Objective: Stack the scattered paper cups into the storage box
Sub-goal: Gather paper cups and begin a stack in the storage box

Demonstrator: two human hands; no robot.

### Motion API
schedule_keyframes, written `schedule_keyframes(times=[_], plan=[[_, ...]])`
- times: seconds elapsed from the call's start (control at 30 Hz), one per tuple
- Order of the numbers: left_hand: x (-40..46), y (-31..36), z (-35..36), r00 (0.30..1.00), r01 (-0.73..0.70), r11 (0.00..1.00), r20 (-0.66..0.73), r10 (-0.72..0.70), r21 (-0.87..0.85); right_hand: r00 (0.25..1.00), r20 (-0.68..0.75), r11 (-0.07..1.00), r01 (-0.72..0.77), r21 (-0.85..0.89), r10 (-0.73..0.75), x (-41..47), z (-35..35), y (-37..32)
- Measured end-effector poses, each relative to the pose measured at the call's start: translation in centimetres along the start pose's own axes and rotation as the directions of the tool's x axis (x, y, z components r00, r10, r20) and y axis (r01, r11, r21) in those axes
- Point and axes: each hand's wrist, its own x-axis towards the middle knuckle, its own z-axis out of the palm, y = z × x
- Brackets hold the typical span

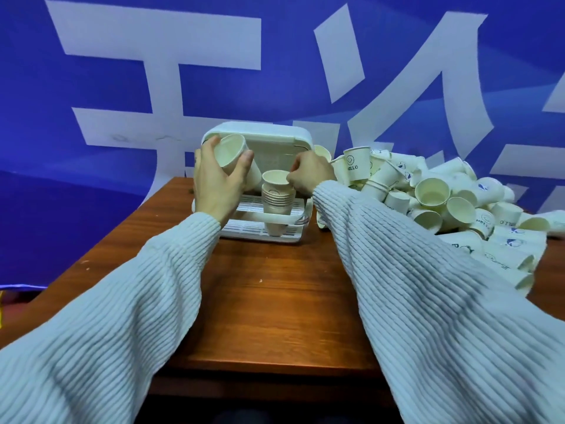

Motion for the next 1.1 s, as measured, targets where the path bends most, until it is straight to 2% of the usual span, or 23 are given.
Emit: schedule_keyframes(times=[0.23,0.43,0.53,0.7,0.8,0.97,1.03,1.1], plan=[[1.1,0.5,1.6,0.991,-0.101,0.990,0.101,0.091,0.096,0.992,0.106,0.998,0.065,0.013,-0.066,-0.1,0.9,1.1],[2.5,1.6,4.2,0.948,-0.280,0.940,0.213,0.239,0.193,0.999,-0.017,0.998,0.040,0.057,-0.039,-1.0,-1.5,4.1],[2.7,1.4,5.5,0.903,-0.372,0.881,0.333,0.270,0.294,1.000,-0.024,0.998,0.013,0.059,-0.012,-1.6,-2.2,6.0],[1.5,-0.6,6.7,0.824,-0.481,0.734,0.533,0.192,0.480,0.999,-0.050,0.999,-0.007,0.046,0.009,-2.5,-3.5,8.1],[0.1,-2.3,7.0,0.813,-0.455,0.675,0.579,0.050,0.580,0.999,-0.046,1.000,-0.022,0.019,0.023,-3.1,-3.9,9.5],[-0.1,-1.8,6.9,0.784,-0.500,0.576,0.620,-0.016,0.647,0.999,-0.006,0.999,-0.033,0.006,0.033,-4.3,-5.3,11.1],[-0.6,-1.0,7.1,0.796,-0.533,0.545,0.601,0.065,0.647,0.998,0.042,0.999,-0.036,-0.008,0.036,-4.7,-6.2,11.7],[-1.8,-0.1,7.7,0.783,-0.601,0.558,0.562,0.267,0.572,0.995,0.095,1.000,-0.019,-0.019,0.021,-5.1,-7.0,12.4]])
